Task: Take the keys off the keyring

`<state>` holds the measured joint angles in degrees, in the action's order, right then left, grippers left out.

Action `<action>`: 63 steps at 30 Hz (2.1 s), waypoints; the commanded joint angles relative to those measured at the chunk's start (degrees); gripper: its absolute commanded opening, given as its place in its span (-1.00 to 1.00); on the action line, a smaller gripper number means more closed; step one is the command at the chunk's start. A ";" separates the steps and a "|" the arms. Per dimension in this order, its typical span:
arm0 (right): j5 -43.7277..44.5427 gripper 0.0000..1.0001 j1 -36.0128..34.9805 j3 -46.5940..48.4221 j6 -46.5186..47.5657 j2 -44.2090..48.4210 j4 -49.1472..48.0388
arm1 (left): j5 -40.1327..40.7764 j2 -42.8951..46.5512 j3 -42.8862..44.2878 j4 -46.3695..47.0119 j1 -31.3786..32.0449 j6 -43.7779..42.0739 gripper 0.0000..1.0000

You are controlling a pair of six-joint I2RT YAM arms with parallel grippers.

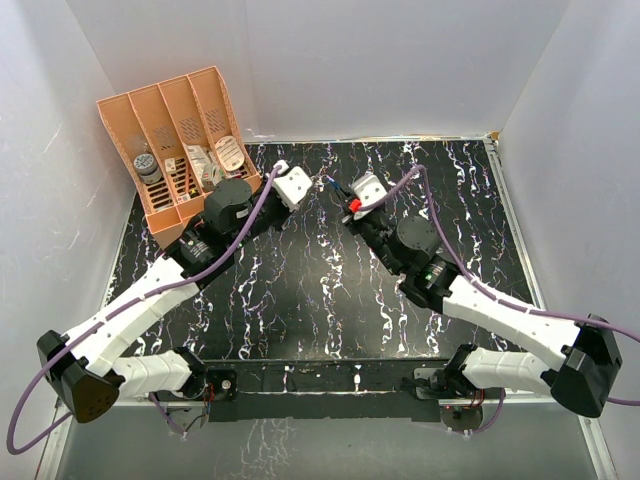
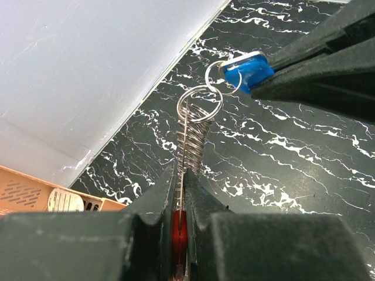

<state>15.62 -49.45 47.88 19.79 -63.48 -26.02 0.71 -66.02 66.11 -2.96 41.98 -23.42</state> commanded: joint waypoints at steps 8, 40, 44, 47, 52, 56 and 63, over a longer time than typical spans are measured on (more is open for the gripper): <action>13.41 -1.00 0.94 21.99 6.17 -2.38 24.31 | 8.61 3.69 -5.35 8.23 -1.06 1.79 -0.41; 7.15 -1.00 0.32 22.60 5.43 0.83 26.07 | -13.80 -3.59 -4.55 35.29 -1.08 18.28 -0.85; 5.92 -1.00 0.32 22.34 5.58 0.99 25.86 | -14.73 -4.38 -4.05 36.42 -1.03 17.23 -0.70; 4.76 -1.00 0.36 22.35 6.15 1.27 25.87 | -14.42 -4.89 -3.36 38.09 -1.12 16.45 -0.62; 3.04 -1.00 0.33 26.05 8.26 0.41 31.90 | -14.56 -5.89 -1.37 37.62 -1.06 14.91 -0.57; 2.18 -1.00 0.23 28.80 11.02 0.24 37.35 | -13.94 -4.90 -3.18 38.39 -1.10 14.60 -0.56; -2.58 -1.00 0.23 30.64 13.59 1.08 42.28 | -14.09 -2.16 -6.80 40.47 -1.12 15.07 -0.55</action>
<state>16.51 -49.01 75.05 31.00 -64.12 15.42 -12.71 -71.48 60.23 34.04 41.04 -7.90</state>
